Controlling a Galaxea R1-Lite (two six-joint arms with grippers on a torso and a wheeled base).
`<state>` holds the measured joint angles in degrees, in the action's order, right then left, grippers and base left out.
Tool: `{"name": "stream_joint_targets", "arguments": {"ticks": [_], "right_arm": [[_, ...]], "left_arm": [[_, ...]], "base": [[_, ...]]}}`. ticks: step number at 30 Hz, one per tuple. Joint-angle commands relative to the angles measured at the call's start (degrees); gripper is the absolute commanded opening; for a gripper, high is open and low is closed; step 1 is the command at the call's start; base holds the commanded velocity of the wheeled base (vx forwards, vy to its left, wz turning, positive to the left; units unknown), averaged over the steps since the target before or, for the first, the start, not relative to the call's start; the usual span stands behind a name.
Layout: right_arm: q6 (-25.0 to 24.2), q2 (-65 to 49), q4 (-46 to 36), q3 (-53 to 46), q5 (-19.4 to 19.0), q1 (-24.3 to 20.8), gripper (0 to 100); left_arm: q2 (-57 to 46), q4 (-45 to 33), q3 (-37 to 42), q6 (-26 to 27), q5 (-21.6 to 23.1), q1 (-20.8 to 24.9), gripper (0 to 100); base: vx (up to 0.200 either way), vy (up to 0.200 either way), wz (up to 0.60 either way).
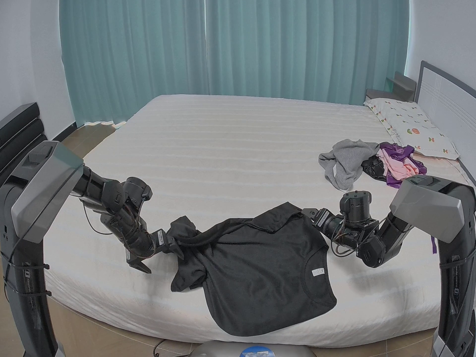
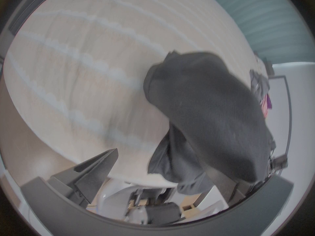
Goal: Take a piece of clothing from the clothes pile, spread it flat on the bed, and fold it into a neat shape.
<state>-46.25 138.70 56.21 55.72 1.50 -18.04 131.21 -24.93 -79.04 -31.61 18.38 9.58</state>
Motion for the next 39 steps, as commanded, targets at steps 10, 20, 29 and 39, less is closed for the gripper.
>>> {"name": "stream_joint_targets", "arguments": {"ticks": [10,20,29,39], "right_arm": [[0.4,0.1,-2.4,1.1,-1.5,-0.6,100],[6.1,3.7,-8.7,8.5,-1.8,0.7,100],[12.2,7.5,-8.8,13.0,-6.7,1.4,100],[13.7,10.8,-12.7,21.0,-6.8,1.3,100]], "left_arm": [[-7.6,-8.2,0.4,9.7,7.5,-4.7,100],[-9.1,-1.6,1.2,-7.0,13.1,-9.1,100],[-11.0,29.3,15.8,-26.7,7.6,-8.4,100],[-8.4,49.0,25.1,-33.2,0.5,-6.2,100]], "base": [[0.000,0.000,0.00],[0.000,0.000,0.00],[0.000,0.000,0.00],[0.000,0.000,0.00]]}}
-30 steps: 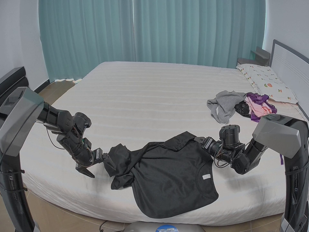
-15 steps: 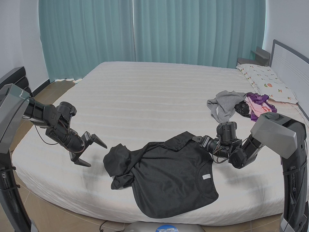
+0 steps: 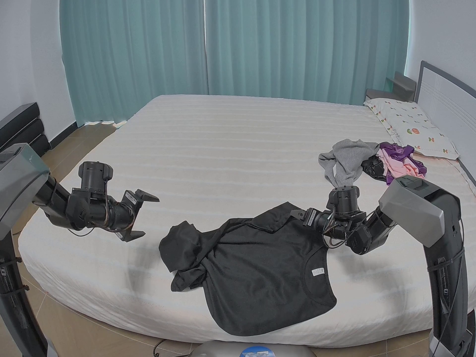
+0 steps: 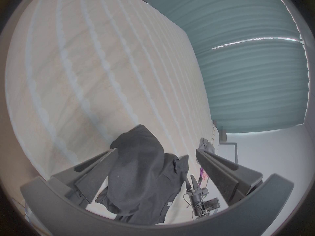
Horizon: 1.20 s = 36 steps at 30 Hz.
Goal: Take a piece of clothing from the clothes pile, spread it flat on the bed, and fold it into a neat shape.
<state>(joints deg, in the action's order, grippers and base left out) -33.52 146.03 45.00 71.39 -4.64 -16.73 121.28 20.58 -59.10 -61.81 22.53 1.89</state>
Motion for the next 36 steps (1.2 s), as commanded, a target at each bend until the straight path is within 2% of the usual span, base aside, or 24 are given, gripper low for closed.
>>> {"name": "stream_joint_targets", "arguments": {"ticks": [1,2,3,10,19,23,26,27,36], "right_arm": [[1.0,3.8,-1.6,6.0,-0.6,-0.1,100],[1.0,4.1,-1.8,6.6,-0.6,-0.1,100],[1.0,4.1,-1.8,6.6,-0.6,-0.1,0],[1.0,4.0,-3.6,8.3,-0.5,0.4,0],[0.6,3.4,-3.6,13.3,2.0,5.4,0],[0.3,2.6,-3.7,11.8,1.5,7.0,0],[0.0,1.9,-3.2,9.4,-0.6,6.4,0],[0.0,1.5,-3.2,9.3,-1.4,6.2,100],[0.2,4.5,-3.8,9.8,-4.3,1.9,100]], "left_arm": [[1.8,3.7,5.1,-3.1,-4.2,1.5,100],[2.0,3.9,5.2,-3.1,-4.9,1.6,100],[2.0,3.9,5.2,-3.1,-4.9,1.6,100],[2.9,6.4,5.7,-3.0,-5.7,2.2,100],[4.9,9.7,5.3,-2.7,-9.2,3.9,100],[5.9,11.4,5.5,-2.5,-11.4,5.0,100],[6.1,11.9,5.6,-2.5,-11.8,5.2,100],[6.1,11.9,5.6,-2.5,-11.8,5.2,100],[5.9,11.9,5.7,-2.8,-11.8,5.2,100]], "base": [[0.000,0.000,0.00],[0.000,0.000,0.00],[0.000,0.000,0.00],[0.000,0.000,0.00],[0.000,0.000,0.00],[0.000,0.000,0.00],[0.000,0.000,0.00],[0.000,0.000,0.00],[0.000,0.000,0.00]]}}
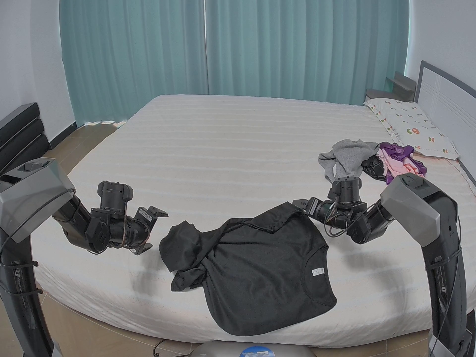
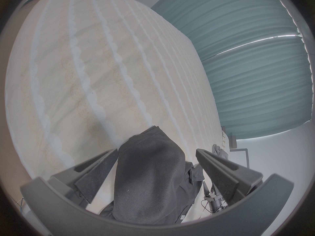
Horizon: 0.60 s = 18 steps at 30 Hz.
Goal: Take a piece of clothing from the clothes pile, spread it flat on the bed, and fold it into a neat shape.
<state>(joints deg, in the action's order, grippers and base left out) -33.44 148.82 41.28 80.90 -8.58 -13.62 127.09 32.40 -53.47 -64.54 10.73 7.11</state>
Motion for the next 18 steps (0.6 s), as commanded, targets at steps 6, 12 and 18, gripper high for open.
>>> {"name": "stream_joint_targets", "arguments": {"ticks": [6,12,18], "right_arm": [[0.7,3.3,-1.1,0.7,-0.4,-2.0,0],[0.6,2.9,-1.2,2.3,0.5,-1.1,0],[0.4,4.2,-1.6,9.3,7.0,2.9,0]], "left_arm": [[0.2,0.0,0.0,0.1,0.0,0.0,100],[0.4,0.0,0.0,0.5,-0.2,0.2,100],[0.8,0.1,0.0,0.6,-1.1,0.9,100]], "base": [[0.000,0.000,0.00],[0.000,0.000,0.00],[0.000,0.000,0.00]]}}
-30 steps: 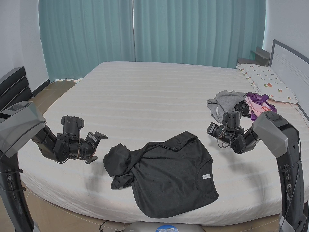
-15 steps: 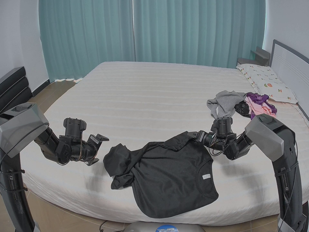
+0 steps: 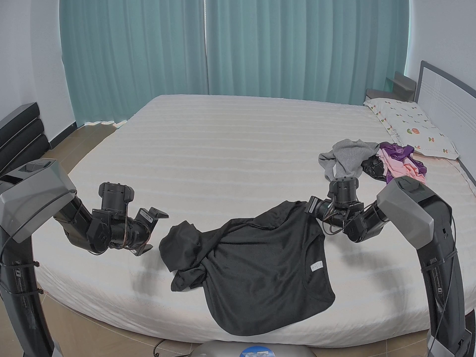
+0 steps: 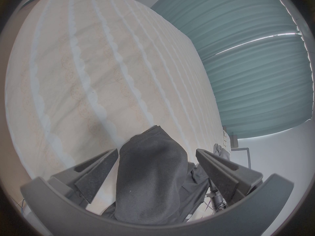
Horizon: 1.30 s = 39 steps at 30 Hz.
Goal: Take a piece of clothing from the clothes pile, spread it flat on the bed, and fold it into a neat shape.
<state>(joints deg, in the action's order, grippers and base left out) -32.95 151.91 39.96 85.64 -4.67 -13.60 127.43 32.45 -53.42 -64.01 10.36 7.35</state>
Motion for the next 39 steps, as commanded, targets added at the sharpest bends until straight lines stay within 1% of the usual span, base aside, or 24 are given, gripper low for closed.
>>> {"name": "stream_joint_targets", "arguments": {"ticks": [1,3,5,6,8,10,14,18,20,22,23,24,25,26,28,32,36,39], "right_arm": [[-0.3,1.1,-0.4,5.2,3.7,3.8,0],[-0.3,1.0,-0.5,5.3,4.3,5.1,0],[-0.2,1.1,-0.5,5.7,6.1,6.0,0],[-0.2,1.1,-0.5,5.7,6.1,6.0,0],[0.0,1.6,-0.7,6.6,8.1,7.5,0],[0.0,1.6,-0.7,6.3,8.1,7.7,0],[-0.3,0.9,-0.6,4.6,8.3,7.2,0],[-0.4,0.8,-0.3,3.5,8.3,6.5,0],[-0.4,0.3,-0.1,2.5,8.3,5.8,0],[-0.4,0.2,-0.1,2.4,8.3,5.7,0],[-0.4,0.2,-0.1,2.4,8.3,5.4,0],[-0.4,0.2,-0.1,2.4,8.3,5.3,0],[-0.4,0.2,-0.1,2.4,8.3,5.3,0],[-0.4,0.2,-0.1,2.4,8.3,5.3,0],[-0.4,0.2,-0.1,2.4,8.3,5.3,0],[-0.4,0.2,-0.1,2.4,8.3,5.4,0],[-0.4,0.1,-0.1,2.4,8.3,5.5,0],[-0.4,0.1,0.0,2.5,8.4,5.7,0]], "left_arm": [[0.9,0.2,-0.1,0.1,-1.7,1.0,100],[1.3,0.7,-0.2,0.6,-3.1,1.5,100],[1.8,1.3,-0.1,0.8,-3.6,2.0,100],[1.8,1.3,-0.1,0.8,-3.6,2.0,100],[1.9,1.8,-0.2,1.1,-3.9,2.3,100],[1.9,1.8,-0.5,1.1,-3.9,2.5,100],[3.0,1.7,-2.2,1.7,-3.9,4.5,100],[3.9,1.1,-3.1,3.7,-3.9,6.2,100],[4.8,1.1,-3.1,7.0,-4.4,7.6,100],[4.8,1.1,-3.1,7.3,-4.6,7.7,100],[5.8,1.1,-3.1,10.1,-6.3,8.6,100],[6.3,1.1,-3.1,11.3,-7.0,9.0,100],[6.4,1.1,-3.1,11.8,-7.2,9.1,0],[6.9,1.0,-3.1,13.7,-8.0,9.3,0],[7.4,1.0,-3.1,15.1,-8.5,9.4,0],[7.7,0.8,-3.7,15.6,-8.6,10.3,0],[8.5,-0.2,-6.5,15.6,-9.6,10.4,0],[9.7,-0.3,-11.9,15.1,-13.2,9.4,0]], "base": [[0.000,0.000,0.00],[0.000,0.000,0.00],[0.000,0.000,0.00],[0.000,0.000,0.00],[0.000,0.000,0.00],[0.000,0.000,0.00],[0.000,0.000,0.00],[0.000,0.000,0.00],[0.000,0.000,0.00],[0.000,0.000,0.00],[0.000,0.000,0.00],[0.000,0.000,0.00],[0.000,0.000,0.00],[0.000,0.000,0.00],[0.000,0.000,0.00],[0.000,0.000,0.00],[0.000,0.000,0.00],[0.000,0.000,0.00]]}}
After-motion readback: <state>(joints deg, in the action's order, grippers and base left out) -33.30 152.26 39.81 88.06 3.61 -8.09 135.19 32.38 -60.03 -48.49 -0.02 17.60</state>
